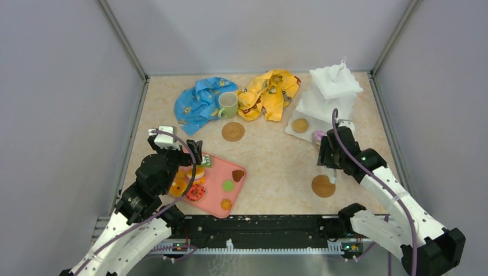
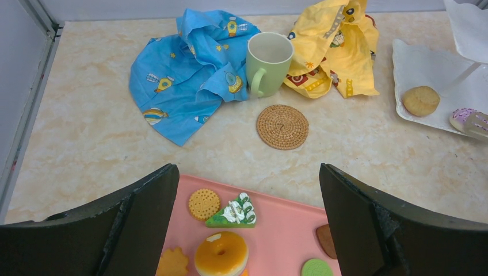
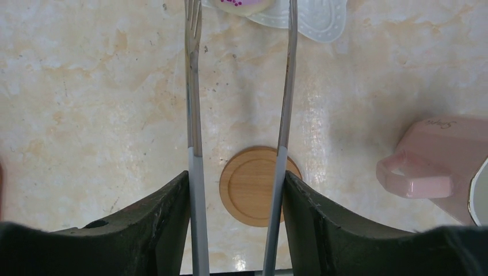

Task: Serve the afternoon tea
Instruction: Place the desert on the desert table, then pick up the desert from the tray.

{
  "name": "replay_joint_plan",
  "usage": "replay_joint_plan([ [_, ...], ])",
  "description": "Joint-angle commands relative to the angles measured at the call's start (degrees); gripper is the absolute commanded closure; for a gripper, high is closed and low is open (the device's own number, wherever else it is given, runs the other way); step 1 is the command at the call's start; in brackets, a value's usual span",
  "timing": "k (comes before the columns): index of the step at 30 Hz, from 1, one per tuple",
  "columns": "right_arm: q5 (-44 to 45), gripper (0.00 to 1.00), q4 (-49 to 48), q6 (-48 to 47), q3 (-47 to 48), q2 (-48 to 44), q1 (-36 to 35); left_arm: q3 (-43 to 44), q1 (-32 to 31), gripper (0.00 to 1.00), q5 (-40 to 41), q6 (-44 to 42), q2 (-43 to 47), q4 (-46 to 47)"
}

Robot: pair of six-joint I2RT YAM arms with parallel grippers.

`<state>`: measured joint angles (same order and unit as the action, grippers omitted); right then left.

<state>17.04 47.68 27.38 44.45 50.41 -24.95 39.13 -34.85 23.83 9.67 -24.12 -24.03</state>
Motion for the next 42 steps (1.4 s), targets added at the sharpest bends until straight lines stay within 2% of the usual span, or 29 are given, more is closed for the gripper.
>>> replay_joint_plan([
  [1,1.1,0.45,0.99,0.84,5.11,-1.6,0.52,-0.4,0.18,0.01,-0.37,-0.53,0.28,2.33],
  [6,0.34,0.45,2.77,0.75,5.69,-2.52,0.49,-0.44,0.21,0.01,-0.44,-0.53,0.38,2.34],
  [17,-8.18,0.5,7.15,-0.04,7.95,-7.81,0.43,-0.46,0.21,0.01,-0.44,-0.62,0.42,2.36],
  [24,-21.36,0.51,5.28,-0.6,9.14,-12.23,0.19,-0.64,0.2,0.01,-0.35,-0.79,0.21,2.59],
  [29,-27.85,0.51,0.56,-2.0,5.97,-12.16,-1.46,-0.5,0.18,0.01,0.26,-0.93,0.38,2.35],
  [34,-27.59,0.51,-7.21,-0.17,2.61,-11.1,-10.26,-0.51,0.22,0.01,1.82,-0.88,1.36,2.36],
  [42,-15.89,0.49,-19.6,-2.9,1.71,-1.25,-35.46,-0.63,0.18,0.01,4.66,-0.74,3.05,2.2],
])
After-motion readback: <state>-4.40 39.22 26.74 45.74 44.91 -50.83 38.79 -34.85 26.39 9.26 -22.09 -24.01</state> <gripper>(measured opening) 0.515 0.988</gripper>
